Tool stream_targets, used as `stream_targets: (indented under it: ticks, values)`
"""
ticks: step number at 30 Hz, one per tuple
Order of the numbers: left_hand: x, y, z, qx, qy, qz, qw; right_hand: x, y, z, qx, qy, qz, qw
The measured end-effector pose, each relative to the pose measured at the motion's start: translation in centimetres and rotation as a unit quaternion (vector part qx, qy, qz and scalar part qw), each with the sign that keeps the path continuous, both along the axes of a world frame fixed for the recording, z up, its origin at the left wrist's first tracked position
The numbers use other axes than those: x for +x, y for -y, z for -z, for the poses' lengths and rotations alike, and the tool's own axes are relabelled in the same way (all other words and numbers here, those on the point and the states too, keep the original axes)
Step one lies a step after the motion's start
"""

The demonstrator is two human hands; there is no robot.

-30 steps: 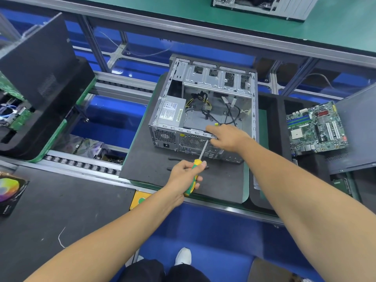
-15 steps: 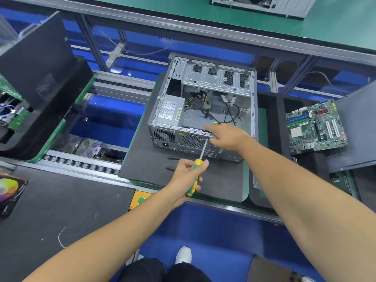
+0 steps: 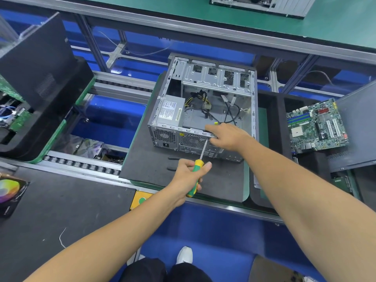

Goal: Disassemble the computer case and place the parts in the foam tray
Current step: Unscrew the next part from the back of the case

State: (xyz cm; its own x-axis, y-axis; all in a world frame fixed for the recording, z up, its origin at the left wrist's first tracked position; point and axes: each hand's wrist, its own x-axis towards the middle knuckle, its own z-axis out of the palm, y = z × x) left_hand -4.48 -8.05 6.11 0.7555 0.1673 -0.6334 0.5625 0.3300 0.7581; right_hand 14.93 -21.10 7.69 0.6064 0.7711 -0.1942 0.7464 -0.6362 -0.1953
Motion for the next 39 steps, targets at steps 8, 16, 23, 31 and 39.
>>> stream_targets:
  ticks: [8, 16, 23, 31, 39]
  values:
    - [-0.2, -0.3, 0.2, -0.024, 0.014, 0.025, 0.999, 0.1, 0.1, 0.3, 0.008, -0.012, 0.000, 1.000]
    - [0.4, 0.0, -0.2, -0.033, 0.032, 0.020, 0.999, 0.1, 0.0, 0.1, 0.002, -0.017, 0.006, 1.000]
    - [0.4, -0.3, 0.5, -0.029, 0.074, 0.036, 0.996, 0.1, 0.0, 0.2, 0.005, -0.013, 0.003, 1.000]
    - [2.8, -0.3, -0.6, -0.060, 0.064, 0.040, 0.995, 0.1, 0.0, 0.2, 0.012, -0.021, -0.001, 1.000]
    - [7.0, 0.7, -0.8, -0.023, 0.056, -0.013, 0.998, 0.0, 0.0, -0.1, 0.013, -0.031, 0.008, 0.999]
